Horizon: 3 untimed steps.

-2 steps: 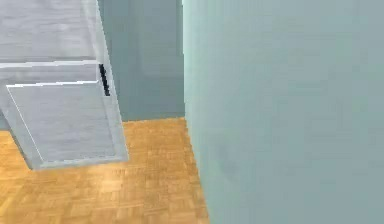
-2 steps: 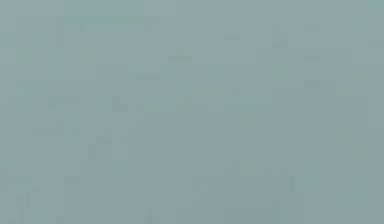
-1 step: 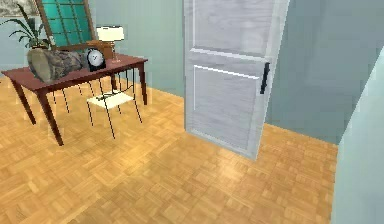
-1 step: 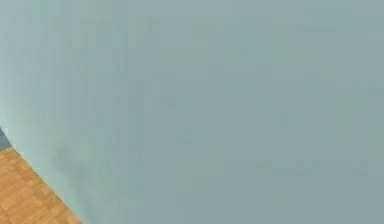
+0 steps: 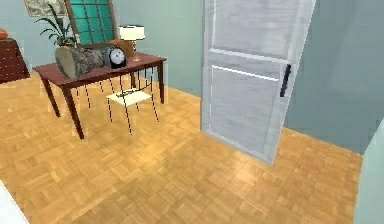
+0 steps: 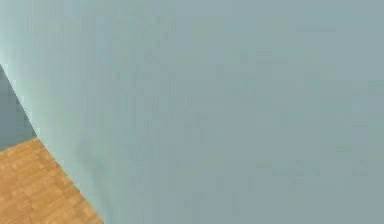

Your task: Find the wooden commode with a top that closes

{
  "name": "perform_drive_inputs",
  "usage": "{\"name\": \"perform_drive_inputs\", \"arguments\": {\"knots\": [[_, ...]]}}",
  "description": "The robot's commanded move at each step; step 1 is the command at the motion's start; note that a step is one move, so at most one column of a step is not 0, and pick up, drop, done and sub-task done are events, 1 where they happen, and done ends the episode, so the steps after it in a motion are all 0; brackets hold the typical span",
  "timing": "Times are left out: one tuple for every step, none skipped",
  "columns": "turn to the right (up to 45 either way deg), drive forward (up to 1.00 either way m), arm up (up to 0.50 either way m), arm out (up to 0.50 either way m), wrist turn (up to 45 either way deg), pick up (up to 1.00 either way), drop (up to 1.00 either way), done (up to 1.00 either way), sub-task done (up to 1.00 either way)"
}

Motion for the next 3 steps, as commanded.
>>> {"name": "perform_drive_inputs", "arguments": {"knots": [[0.0, 0.15, 0.00, 0.00, 0.0, 0.00, 0.00, 0.00, 0.00], [-3.0, 0.00, 0.00, 0.00, 0.0, 0.00, 0.00, 0.00, 0.00], [0.0, 0.25, 0.00, 0.00, 0.0, 0.00, 0.00, 0.00, 0.00]]}}
